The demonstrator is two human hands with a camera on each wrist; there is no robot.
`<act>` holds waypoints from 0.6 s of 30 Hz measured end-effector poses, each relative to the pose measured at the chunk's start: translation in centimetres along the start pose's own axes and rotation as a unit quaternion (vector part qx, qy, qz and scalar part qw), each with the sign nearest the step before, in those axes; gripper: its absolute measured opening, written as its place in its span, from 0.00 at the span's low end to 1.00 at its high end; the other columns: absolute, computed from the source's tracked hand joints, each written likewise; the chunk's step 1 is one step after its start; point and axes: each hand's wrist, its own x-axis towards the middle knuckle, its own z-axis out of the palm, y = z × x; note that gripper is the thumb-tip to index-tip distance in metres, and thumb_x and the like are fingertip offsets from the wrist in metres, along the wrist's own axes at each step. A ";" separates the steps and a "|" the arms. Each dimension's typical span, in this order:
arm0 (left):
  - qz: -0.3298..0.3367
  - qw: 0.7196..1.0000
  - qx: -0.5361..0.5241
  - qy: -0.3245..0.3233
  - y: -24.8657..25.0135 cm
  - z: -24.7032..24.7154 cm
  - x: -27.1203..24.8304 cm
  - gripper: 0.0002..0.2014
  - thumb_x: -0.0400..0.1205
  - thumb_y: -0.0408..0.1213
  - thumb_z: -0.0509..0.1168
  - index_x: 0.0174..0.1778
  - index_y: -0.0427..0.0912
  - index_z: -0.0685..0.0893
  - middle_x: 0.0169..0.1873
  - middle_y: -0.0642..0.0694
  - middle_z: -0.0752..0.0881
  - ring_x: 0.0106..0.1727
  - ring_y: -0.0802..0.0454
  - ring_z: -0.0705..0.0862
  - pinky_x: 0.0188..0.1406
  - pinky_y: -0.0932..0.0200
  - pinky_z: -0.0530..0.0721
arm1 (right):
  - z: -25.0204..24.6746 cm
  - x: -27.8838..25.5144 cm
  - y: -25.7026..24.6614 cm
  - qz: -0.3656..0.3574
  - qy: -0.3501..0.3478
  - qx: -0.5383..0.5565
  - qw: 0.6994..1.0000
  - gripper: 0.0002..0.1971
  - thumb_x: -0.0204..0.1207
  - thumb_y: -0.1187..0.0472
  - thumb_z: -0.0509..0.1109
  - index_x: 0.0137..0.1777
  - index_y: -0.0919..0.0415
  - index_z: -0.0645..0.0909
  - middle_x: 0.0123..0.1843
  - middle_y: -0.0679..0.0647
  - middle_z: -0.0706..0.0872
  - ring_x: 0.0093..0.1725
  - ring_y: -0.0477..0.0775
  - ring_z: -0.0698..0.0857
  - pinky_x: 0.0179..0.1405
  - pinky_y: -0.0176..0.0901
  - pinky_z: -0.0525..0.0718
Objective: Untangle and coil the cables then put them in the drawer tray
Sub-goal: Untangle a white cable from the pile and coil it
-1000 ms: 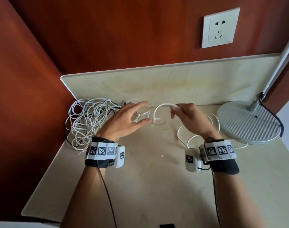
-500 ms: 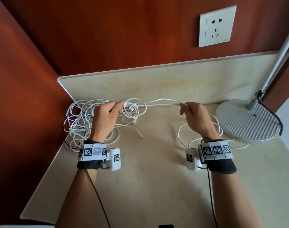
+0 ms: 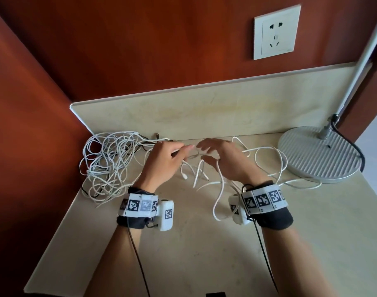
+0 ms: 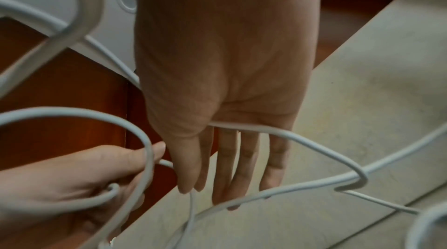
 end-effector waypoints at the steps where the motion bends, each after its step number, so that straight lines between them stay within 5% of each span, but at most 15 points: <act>1: -0.001 1.000 -0.015 0.003 -0.1 0.1 0.0 0.23 0.89 0.52 0.65 0.30 0.44 0.83 0.22 0.49 0.79 0.25 0.53 0.74 0.33 0.51 0.74 | 0.3 -0.1 0.3 0.000 -0.011 -0.001 1.000 0.09 0.85 0.64 0.72 0.62 0.56 0.88 0.54 0.50 0.93 0.51 0.50 0.90 0.52 0.41 0.85; 4: -0.028 0.997 -0.055 0.049 -0.5 0.1 0.0 0.22 0.91 0.48 0.64 0.31 0.43 0.84 0.20 0.50 0.78 0.21 0.58 0.71 0.27 0.56 0.69 | 0.0 -0.3 1.2 0.020 -0.026 0.027 0.999 0.11 0.91 0.63 0.64 0.53 0.57 0.88 0.48 0.48 0.93 0.49 0.47 0.91 0.50 0.44 0.85; 7: -0.089 0.987 -0.042 0.126 -2.4 -0.6 -0.1 0.22 0.92 0.43 0.62 0.32 0.40 0.85 0.18 0.58 0.78 0.20 0.63 0.74 0.25 0.69 0.66 | -1.2 -0.7 2.2 0.061 -0.012 0.035 0.997 0.13 0.93 0.62 0.60 0.57 0.60 0.87 0.53 0.50 0.93 0.55 0.50 0.90 0.60 0.48 0.85; 9: -0.140 0.973 -0.012 0.183 -4.3 -1.5 -0.1 0.22 0.92 0.45 0.61 0.31 0.45 0.84 0.20 0.58 0.79 0.23 0.62 0.76 0.29 0.65 0.69 | -2.3 -1.2 3.2 0.093 0.013 0.000 0.996 0.12 0.91 0.66 0.60 0.59 0.63 0.87 0.56 0.52 0.91 0.56 0.50 0.87 0.58 0.41 0.80; 14: -0.279 0.917 0.018 0.285 -9.2 -4.2 -0.8 0.24 0.92 0.47 0.57 0.33 0.45 0.87 0.34 0.42 0.88 0.39 0.38 0.85 0.40 0.52 0.74 | -4.8 -2.5 5.3 0.202 0.026 -0.093 0.975 0.20 0.74 0.78 0.60 0.53 0.55 0.85 0.49 0.50 0.92 0.55 0.59 0.90 0.53 0.46 0.82; 17: -0.285 0.918 -0.038 0.272 -8.9 -3.9 -0.9 0.24 0.94 0.45 0.54 0.38 0.44 0.89 0.38 0.41 0.89 0.38 0.41 0.86 0.41 0.54 0.79 | -4.9 -2.6 4.3 0.226 -0.056 -0.140 0.962 0.21 0.81 0.69 0.70 0.71 0.52 0.82 0.65 0.54 0.89 0.67 0.59 0.86 0.58 0.42 0.77; 18: -0.285 0.920 -0.076 0.260 -8.3 -3.4 -0.8 0.23 0.94 0.44 0.53 0.40 0.43 0.88 0.38 0.41 0.89 0.35 0.46 0.85 0.37 0.57 0.79 | -4.6 -2.6 3.7 0.230 -0.121 -0.145 0.955 0.29 0.80 0.67 0.75 0.80 0.52 0.76 0.74 0.56 0.84 0.74 0.59 0.81 0.65 0.42 0.75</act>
